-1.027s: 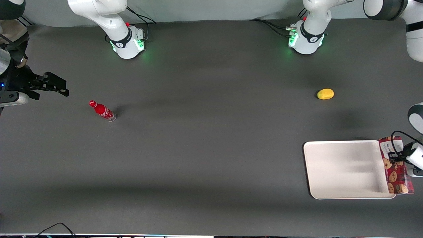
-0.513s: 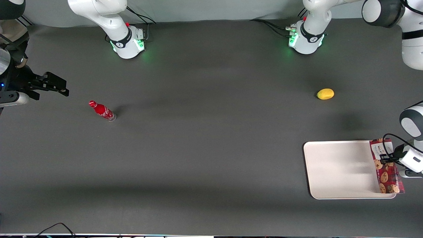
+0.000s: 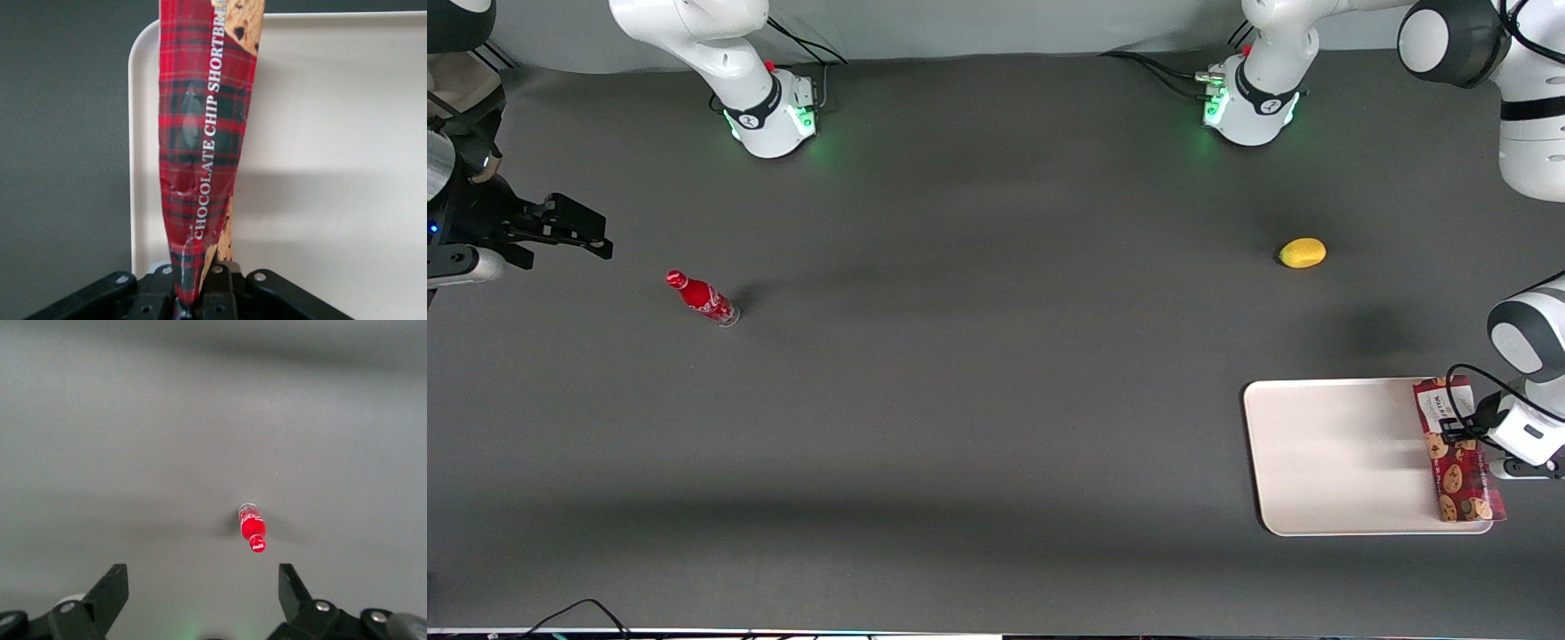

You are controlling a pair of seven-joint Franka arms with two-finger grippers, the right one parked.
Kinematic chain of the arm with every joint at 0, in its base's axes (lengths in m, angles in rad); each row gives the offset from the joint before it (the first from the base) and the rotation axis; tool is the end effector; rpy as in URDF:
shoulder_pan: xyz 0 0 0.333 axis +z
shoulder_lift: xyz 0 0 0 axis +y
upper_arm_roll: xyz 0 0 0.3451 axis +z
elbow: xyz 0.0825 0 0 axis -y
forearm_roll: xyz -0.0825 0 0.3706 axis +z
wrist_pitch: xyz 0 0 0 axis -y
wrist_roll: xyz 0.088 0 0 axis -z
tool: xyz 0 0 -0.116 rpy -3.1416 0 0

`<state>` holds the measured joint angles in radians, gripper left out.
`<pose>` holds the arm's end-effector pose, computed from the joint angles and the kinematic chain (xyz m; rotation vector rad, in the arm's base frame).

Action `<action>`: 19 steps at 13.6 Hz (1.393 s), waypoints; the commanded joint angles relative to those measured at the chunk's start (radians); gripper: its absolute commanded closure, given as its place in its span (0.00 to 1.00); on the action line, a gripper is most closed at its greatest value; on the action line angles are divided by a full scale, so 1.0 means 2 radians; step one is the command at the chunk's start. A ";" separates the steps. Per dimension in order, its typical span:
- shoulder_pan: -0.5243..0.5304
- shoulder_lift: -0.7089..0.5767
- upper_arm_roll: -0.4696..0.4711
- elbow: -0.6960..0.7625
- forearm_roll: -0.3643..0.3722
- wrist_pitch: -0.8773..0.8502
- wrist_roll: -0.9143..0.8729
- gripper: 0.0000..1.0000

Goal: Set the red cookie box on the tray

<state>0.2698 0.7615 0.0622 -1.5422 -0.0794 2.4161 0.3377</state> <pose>0.6922 0.2289 0.2346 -3.1121 -0.0484 -0.1755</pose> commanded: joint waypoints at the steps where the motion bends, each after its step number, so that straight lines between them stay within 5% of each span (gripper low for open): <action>1: -0.001 0.004 0.001 0.000 -0.028 0.021 0.002 0.00; 13: -0.005 -0.016 0.004 0.011 -0.023 -0.029 0.000 0.00; 19: -0.013 -0.139 0.013 0.042 0.016 -0.260 -0.065 0.00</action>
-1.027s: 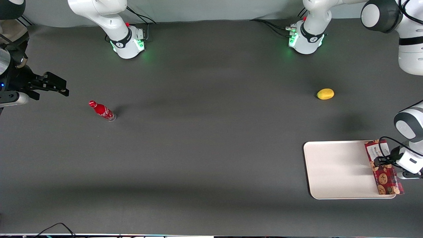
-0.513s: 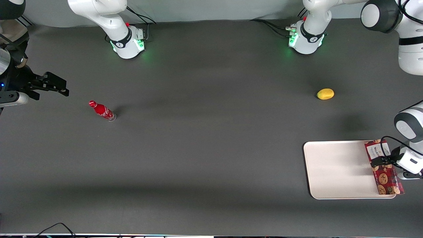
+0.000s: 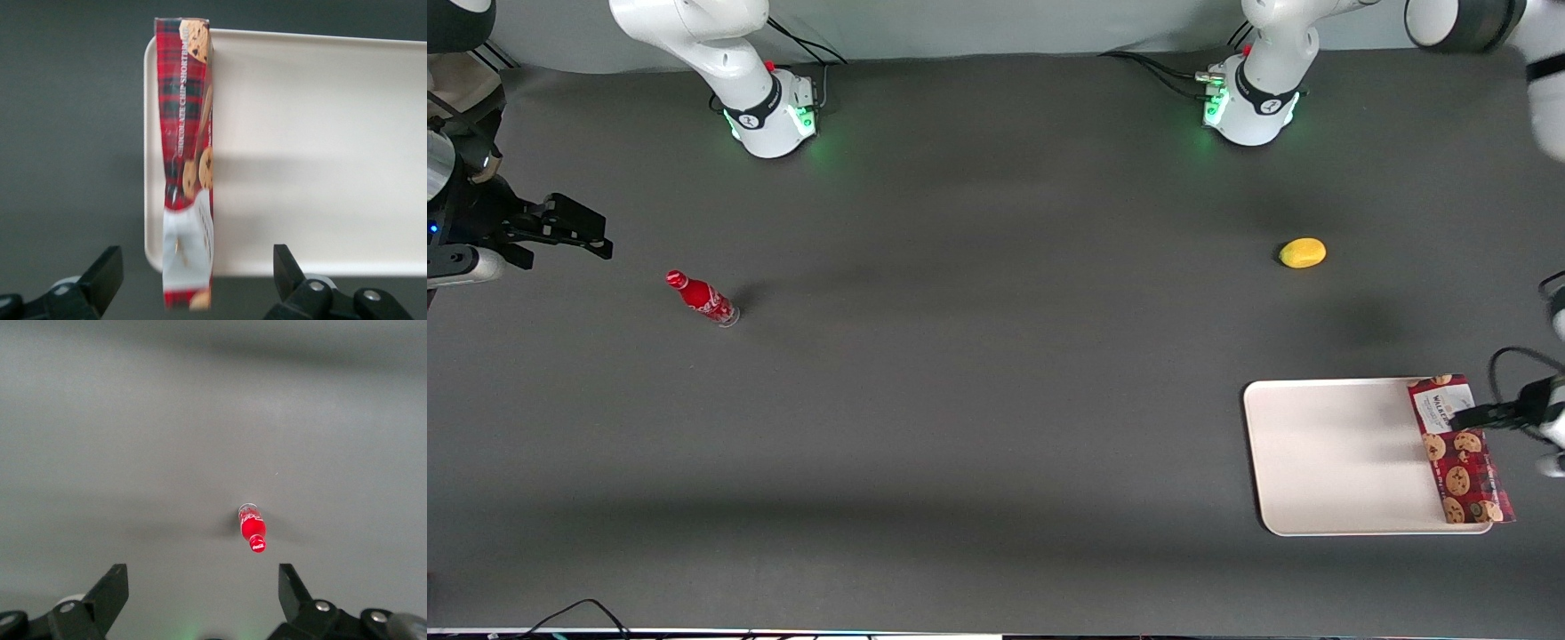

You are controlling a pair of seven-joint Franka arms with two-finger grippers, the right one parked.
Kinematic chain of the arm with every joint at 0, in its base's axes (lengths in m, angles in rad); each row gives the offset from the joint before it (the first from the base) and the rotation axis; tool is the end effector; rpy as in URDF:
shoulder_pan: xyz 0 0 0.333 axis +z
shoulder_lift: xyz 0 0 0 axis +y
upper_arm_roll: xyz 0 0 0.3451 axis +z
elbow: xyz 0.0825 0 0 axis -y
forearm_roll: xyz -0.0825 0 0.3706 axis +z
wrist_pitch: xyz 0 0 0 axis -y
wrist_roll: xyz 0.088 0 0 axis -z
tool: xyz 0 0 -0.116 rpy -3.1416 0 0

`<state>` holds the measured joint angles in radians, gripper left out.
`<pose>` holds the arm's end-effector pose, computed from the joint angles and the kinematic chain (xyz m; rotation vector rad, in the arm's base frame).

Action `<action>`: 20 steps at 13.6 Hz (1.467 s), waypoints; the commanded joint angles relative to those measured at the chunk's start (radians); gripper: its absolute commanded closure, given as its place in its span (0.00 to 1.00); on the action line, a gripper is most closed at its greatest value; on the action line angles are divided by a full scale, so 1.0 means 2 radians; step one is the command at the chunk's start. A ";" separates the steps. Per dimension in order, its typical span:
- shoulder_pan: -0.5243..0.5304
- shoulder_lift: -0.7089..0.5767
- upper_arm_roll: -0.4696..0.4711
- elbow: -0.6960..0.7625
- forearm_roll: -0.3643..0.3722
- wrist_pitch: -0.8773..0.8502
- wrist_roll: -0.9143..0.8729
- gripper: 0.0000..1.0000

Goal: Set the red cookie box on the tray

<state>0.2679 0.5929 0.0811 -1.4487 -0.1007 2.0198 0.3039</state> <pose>0.6774 0.2275 0.3617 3.0906 0.1181 -0.0064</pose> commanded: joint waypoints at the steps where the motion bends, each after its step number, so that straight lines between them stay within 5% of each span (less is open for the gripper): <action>1: -0.016 -0.084 0.002 -0.004 0.035 -0.094 -0.086 0.00; 8: -0.058 -0.261 -0.058 -0.039 0.038 -0.278 -0.141 0.00; 15: -0.114 -0.356 -0.061 -0.164 0.053 -0.215 -0.183 0.00; 20: -0.135 -0.350 -0.062 -0.154 0.053 -0.210 -0.184 0.00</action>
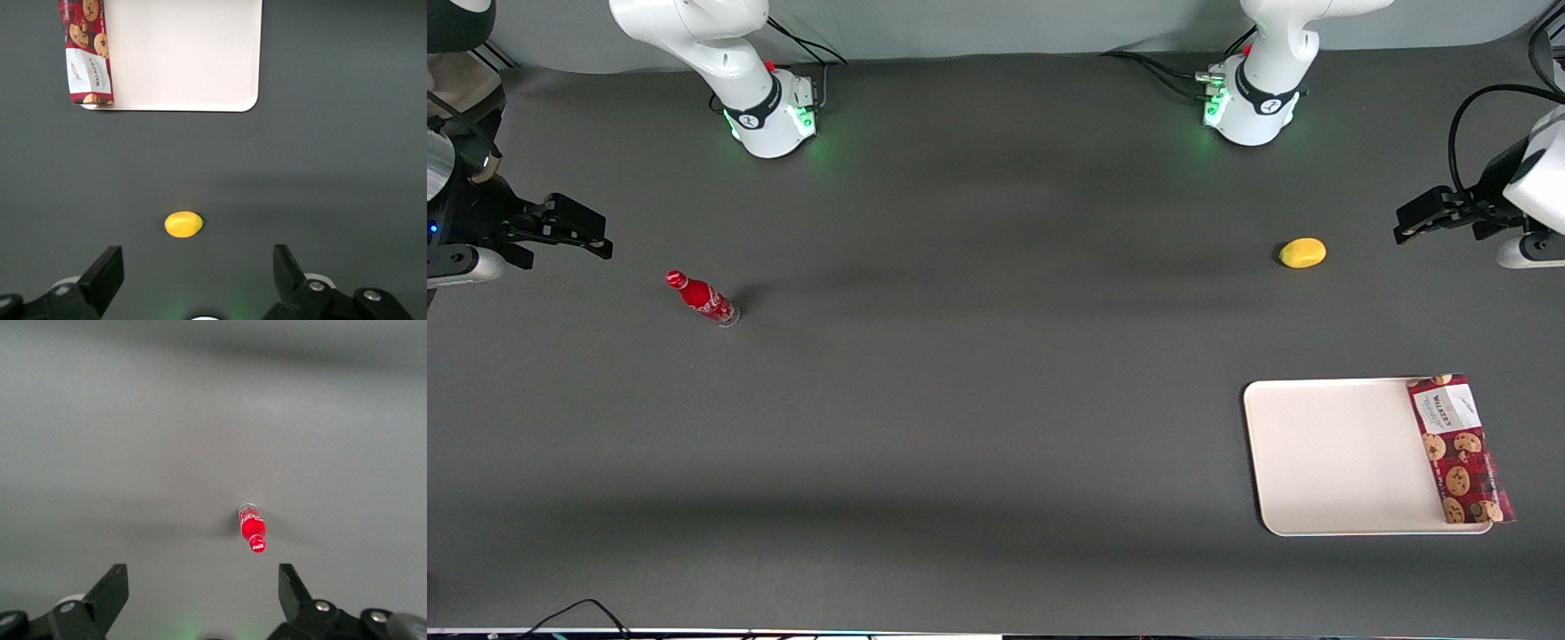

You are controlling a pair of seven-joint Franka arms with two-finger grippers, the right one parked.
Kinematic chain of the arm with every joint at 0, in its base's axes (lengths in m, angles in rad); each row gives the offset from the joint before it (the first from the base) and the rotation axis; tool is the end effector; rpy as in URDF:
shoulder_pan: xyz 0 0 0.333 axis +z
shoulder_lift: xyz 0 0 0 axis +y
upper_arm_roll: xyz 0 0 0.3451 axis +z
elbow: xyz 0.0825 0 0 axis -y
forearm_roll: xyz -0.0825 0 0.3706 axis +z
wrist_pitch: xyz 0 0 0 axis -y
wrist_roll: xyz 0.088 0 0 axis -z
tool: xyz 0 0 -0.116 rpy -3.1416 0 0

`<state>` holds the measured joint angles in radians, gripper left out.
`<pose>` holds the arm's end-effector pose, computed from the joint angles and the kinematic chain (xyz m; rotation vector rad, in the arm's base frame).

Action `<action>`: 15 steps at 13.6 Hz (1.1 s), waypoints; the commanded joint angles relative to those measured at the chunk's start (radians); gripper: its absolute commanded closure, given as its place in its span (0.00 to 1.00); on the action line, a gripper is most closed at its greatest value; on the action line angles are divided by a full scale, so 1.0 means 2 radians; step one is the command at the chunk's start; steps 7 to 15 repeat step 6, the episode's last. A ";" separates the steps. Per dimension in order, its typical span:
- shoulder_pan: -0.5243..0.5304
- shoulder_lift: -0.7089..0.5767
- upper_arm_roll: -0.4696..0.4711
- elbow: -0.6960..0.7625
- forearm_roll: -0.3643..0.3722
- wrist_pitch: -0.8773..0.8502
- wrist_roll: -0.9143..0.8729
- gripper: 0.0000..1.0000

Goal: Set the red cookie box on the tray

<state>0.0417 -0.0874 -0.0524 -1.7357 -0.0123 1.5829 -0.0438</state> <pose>0.5081 -0.0080 0.6160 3.1335 0.0533 -0.1030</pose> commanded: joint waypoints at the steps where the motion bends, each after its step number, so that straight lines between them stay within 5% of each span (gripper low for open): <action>1: -0.023 -0.008 0.005 -0.009 0.008 0.009 -0.010 0.00; 15: -0.024 0.011 0.001 0.017 0.005 0.002 -0.011 0.00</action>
